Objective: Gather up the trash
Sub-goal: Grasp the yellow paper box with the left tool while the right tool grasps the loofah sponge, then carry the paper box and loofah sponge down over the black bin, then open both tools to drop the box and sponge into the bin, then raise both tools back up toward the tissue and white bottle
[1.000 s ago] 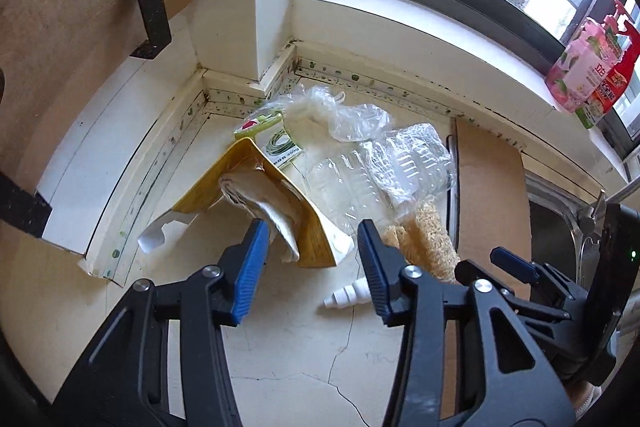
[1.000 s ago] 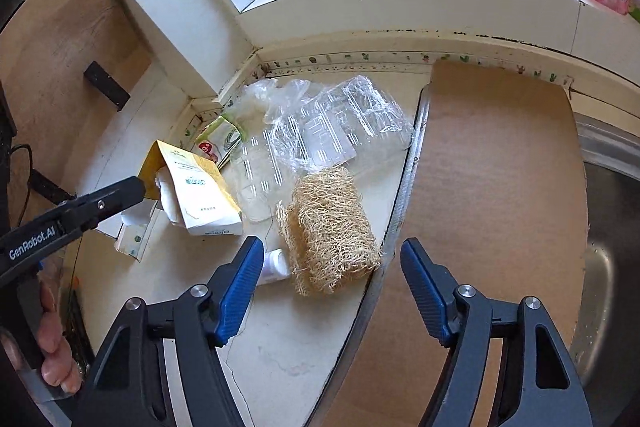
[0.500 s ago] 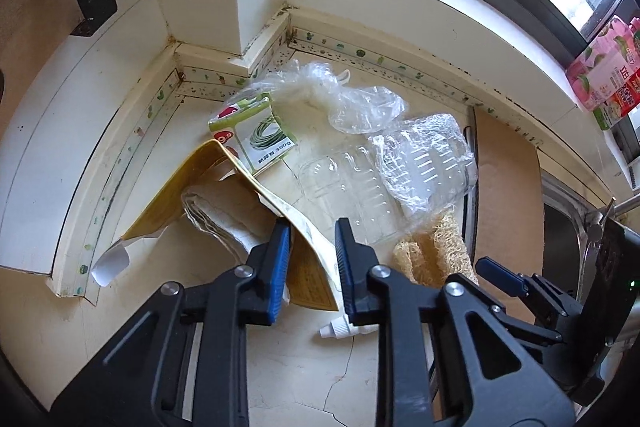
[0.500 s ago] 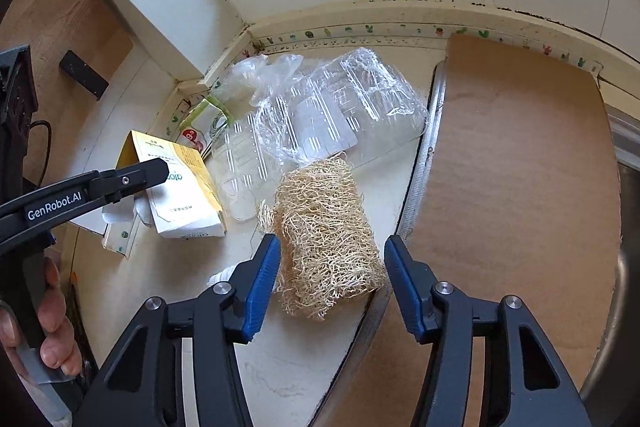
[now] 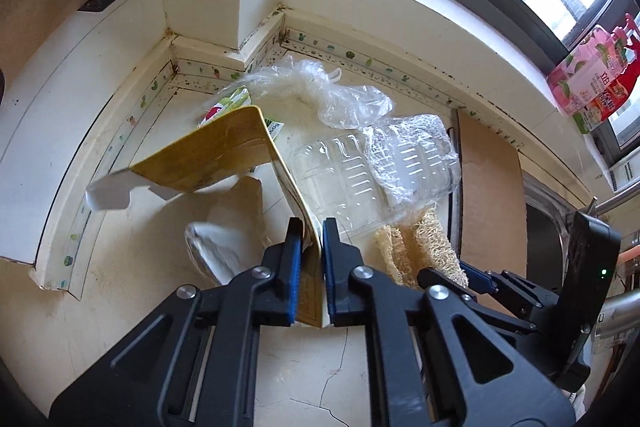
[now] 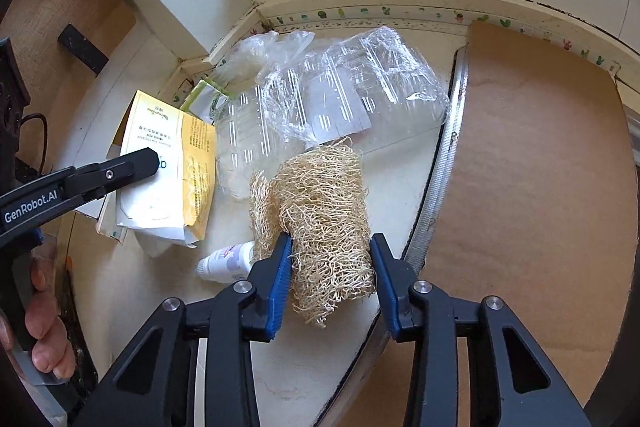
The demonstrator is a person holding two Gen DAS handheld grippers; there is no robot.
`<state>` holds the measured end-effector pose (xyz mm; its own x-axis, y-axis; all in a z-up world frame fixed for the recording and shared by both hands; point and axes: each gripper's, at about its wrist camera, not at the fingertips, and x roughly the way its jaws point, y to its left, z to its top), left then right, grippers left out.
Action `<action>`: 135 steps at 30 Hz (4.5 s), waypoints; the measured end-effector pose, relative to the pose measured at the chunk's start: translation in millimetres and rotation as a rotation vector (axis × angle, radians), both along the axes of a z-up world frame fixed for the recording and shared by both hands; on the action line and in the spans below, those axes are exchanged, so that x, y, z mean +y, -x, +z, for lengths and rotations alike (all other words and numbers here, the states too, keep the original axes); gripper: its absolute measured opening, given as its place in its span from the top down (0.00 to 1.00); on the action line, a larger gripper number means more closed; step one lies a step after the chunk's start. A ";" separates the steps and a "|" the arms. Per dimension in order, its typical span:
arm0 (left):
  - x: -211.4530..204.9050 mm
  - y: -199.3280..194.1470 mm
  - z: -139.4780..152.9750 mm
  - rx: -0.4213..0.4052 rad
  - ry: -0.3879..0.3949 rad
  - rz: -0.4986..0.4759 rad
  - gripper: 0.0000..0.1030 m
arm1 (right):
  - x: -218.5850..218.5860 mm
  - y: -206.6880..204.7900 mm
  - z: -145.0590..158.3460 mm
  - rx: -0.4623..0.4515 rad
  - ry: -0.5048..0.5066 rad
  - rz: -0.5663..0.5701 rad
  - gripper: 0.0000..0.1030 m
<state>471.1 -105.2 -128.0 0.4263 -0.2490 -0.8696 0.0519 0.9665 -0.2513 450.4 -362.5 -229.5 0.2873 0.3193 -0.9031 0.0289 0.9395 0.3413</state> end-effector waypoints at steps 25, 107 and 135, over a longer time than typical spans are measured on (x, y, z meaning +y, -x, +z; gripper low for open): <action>37.4 238.2 128.7 -0.275 -0.027 -0.160 0.93 | 35.0 149.1 109.8 -0.156 -0.057 -0.008 0.68; 201.4 472.8 -429.0 0.322 -0.067 0.002 0.56 | 251.6 474.9 -323.1 0.359 0.157 0.196 0.23; 149.6 508.1 -142.3 0.178 -0.123 -0.068 0.55 | 219.1 491.6 -41.7 0.218 0.207 0.147 0.23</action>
